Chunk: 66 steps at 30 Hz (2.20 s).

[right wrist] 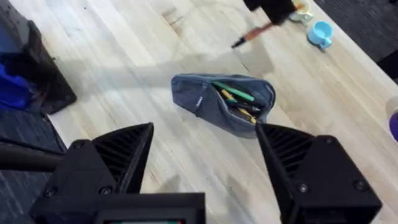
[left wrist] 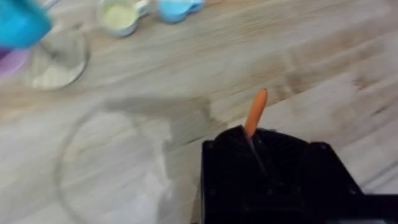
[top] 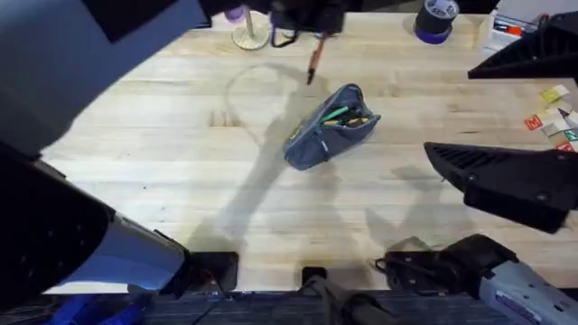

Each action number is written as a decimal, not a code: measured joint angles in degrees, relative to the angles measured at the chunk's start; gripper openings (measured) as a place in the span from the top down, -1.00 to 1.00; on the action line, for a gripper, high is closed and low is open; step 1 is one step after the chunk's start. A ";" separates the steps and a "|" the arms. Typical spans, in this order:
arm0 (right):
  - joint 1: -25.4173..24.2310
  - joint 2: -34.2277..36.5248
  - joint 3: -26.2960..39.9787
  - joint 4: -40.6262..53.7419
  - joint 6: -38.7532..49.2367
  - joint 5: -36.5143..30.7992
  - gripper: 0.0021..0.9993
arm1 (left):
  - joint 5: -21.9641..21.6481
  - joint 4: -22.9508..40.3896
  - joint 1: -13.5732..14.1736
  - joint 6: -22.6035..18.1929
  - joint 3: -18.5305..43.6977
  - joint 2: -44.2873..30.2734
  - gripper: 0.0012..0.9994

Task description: Unzip the bag, pick up the pens from the table one at a time and place them inside, then zip the bag closed.

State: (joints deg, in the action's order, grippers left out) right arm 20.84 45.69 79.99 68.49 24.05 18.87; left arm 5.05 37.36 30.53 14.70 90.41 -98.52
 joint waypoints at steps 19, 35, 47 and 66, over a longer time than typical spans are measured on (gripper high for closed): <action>0.00 0.00 0.00 -0.04 1.75 0.00 -0.99 | 10.89 -3.44 8.42 -15.35 0.00 -6.09 0.92; 0.00 0.00 0.00 -0.04 2.14 -0.02 -0.99 | 7.20 14.85 8.57 -23.53 0.00 -10.24 0.92; 0.00 0.00 0.00 -0.04 2.14 -0.02 -0.99 | 2.99 15.63 8.76 -24.59 0.00 -10.93 0.72; 0.00 0.00 0.00 -0.04 2.14 -0.02 -0.99 | 2.83 17.05 8.96 -24.79 0.00 -9.17 -0.99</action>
State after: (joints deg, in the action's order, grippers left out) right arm 20.84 45.69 79.99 68.45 26.20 18.86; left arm 7.88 54.41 39.48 -10.09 90.41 -107.69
